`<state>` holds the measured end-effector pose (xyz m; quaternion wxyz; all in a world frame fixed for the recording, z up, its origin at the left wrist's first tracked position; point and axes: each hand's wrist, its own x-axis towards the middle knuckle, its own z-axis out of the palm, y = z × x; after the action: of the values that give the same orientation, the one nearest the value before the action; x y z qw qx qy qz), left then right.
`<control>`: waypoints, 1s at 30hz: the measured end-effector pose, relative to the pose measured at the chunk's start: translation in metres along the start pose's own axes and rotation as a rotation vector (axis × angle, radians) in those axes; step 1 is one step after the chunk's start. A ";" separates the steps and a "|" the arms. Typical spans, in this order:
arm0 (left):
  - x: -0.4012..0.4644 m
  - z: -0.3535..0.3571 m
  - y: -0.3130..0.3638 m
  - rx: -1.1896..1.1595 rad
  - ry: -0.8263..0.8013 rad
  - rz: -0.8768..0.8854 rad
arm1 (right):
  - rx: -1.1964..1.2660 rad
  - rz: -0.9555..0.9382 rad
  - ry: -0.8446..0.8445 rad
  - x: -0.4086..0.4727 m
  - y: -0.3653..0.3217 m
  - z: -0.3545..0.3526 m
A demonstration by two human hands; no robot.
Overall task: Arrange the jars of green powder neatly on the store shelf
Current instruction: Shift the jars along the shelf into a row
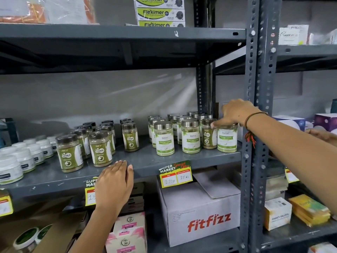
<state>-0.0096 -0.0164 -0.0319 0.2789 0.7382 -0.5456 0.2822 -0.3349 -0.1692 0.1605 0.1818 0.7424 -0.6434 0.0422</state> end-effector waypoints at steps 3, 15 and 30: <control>0.001 0.003 -0.001 0.003 0.004 -0.004 | -0.057 -0.020 0.250 -0.001 -0.006 -0.008; 0.000 0.007 -0.003 0.005 0.050 -0.001 | 0.152 -0.232 -0.150 0.038 -0.027 0.006; 0.000 0.006 -0.003 0.023 0.041 0.003 | 0.330 -0.208 0.118 0.036 -0.014 -0.022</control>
<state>-0.0056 -0.0202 -0.0361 0.2812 0.7346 -0.5375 0.3039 -0.3118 -0.1947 0.1891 0.0985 0.8207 -0.5360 0.1715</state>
